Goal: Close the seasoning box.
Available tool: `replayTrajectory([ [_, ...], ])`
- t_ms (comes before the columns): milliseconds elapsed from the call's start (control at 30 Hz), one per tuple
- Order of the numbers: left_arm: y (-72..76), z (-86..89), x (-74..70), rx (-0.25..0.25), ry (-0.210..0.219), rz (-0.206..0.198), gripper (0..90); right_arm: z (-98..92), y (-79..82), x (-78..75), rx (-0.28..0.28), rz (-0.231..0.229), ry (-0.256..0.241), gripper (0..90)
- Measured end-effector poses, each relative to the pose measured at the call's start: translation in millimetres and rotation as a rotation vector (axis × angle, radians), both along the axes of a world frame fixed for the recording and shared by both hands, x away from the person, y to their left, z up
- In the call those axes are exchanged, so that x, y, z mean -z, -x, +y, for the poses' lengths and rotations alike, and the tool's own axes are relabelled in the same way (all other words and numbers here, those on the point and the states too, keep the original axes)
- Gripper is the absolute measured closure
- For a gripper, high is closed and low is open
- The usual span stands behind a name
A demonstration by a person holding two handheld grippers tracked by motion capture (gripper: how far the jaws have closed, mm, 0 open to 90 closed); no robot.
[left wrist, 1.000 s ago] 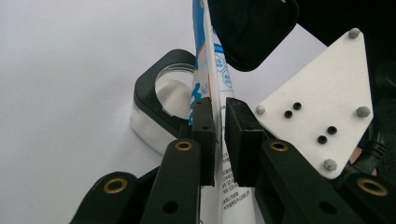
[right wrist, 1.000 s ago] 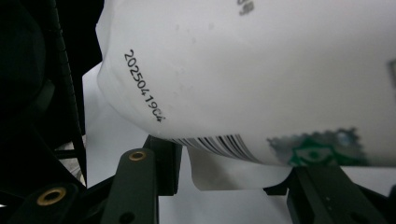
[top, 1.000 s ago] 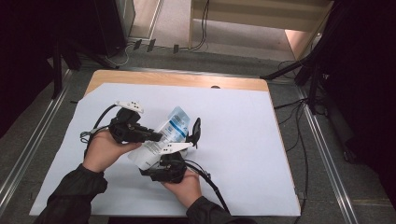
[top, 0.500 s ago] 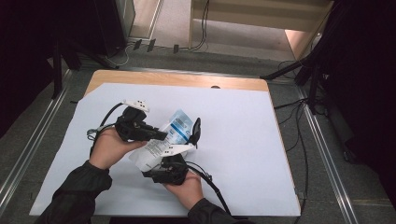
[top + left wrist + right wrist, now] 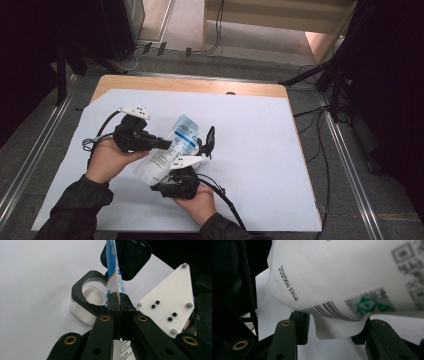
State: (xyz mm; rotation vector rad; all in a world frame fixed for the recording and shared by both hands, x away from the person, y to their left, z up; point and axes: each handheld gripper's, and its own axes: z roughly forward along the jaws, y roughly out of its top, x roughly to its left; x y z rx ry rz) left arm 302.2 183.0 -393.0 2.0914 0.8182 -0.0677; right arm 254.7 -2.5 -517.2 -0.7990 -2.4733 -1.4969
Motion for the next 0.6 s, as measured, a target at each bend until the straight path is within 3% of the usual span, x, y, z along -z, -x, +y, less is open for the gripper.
replayTrajectory([
  [600,11.7,24.5,-8.9,-0.028,0.025,-0.023,90.0,3.1,-1.4,-6.1,-0.001,0.003,-0.024,61.3],
])
